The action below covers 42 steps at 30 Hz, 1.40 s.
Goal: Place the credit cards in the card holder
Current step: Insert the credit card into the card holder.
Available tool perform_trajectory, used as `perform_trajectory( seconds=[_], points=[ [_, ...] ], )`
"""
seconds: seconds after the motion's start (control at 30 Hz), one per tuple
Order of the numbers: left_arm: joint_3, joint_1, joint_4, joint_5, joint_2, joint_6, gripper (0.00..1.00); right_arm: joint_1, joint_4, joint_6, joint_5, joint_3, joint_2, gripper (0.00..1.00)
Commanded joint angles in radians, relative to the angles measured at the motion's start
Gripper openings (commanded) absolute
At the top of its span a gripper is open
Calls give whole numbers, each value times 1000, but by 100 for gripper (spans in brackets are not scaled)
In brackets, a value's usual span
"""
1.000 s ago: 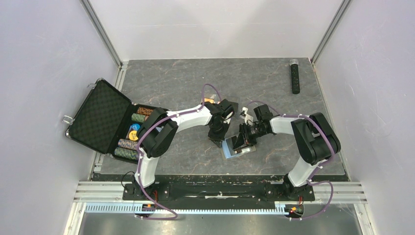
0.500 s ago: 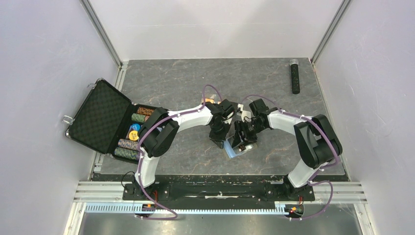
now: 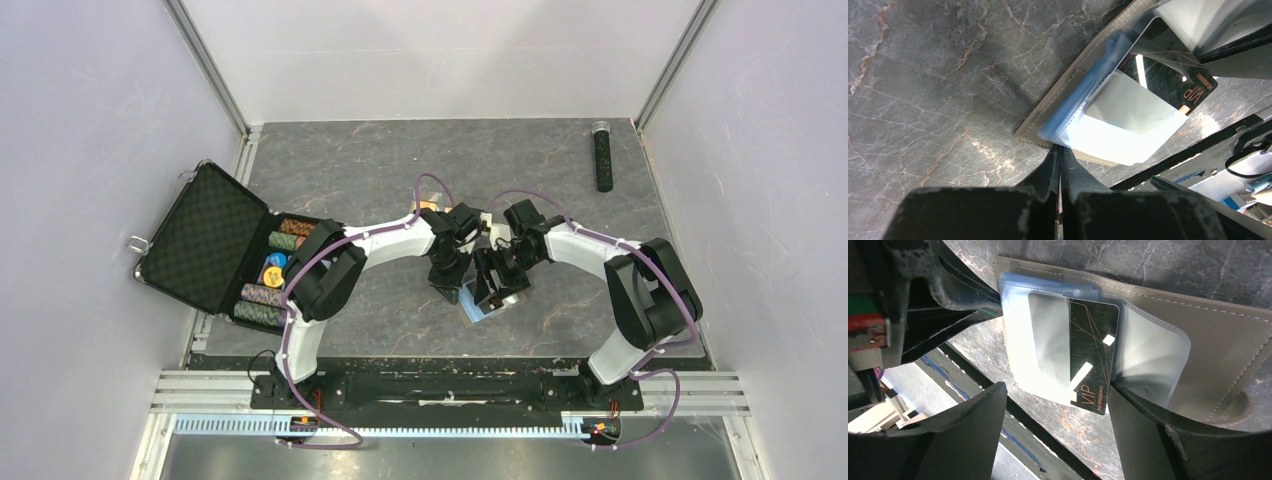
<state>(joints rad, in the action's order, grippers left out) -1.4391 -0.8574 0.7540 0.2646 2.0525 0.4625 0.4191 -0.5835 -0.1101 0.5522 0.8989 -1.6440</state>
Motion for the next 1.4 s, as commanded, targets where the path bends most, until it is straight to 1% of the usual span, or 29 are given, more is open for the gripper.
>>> perform_trajectory(
  seconds=[0.0,0.07,0.17,0.33,0.43,0.53,0.73,0.83,1.0,1.17,1.3,1.37],
  points=[
    [17,-15,-12,-30,59,-24,2,-3,-6,68,-101,11,-16,77],
    [17,-15,-12,-28,59,-24,2,0,10,69,-78,6,-21,76],
    [17,-15,-12,-28,61,-23,2,0,51,53,-11,-9,-34,72],
    [16,-15,-12,-30,59,-22,2,8,85,29,55,-20,-51,64],
    [15,-15,-12,-35,59,-23,2,15,102,17,84,-20,-51,57],
    [13,-15,-10,-46,55,-23,2,23,113,4,111,-18,-53,46],
    [9,-13,-10,-74,43,-21,2,29,128,-7,145,-20,-62,35],
    [8,-11,-10,-93,41,-21,2,29,134,-10,166,-20,-63,31],
    [-12,-2,7,-133,47,-28,2,30,167,-35,200,-29,-72,30],
    [-26,10,8,-140,52,-33,2,30,180,-41,217,-34,-77,31],
    [-43,20,8,-139,63,-36,2,28,230,-63,278,-46,-74,35],
    [-56,24,8,-136,64,-39,2,29,235,-67,285,-48,-79,39]
  ],
)
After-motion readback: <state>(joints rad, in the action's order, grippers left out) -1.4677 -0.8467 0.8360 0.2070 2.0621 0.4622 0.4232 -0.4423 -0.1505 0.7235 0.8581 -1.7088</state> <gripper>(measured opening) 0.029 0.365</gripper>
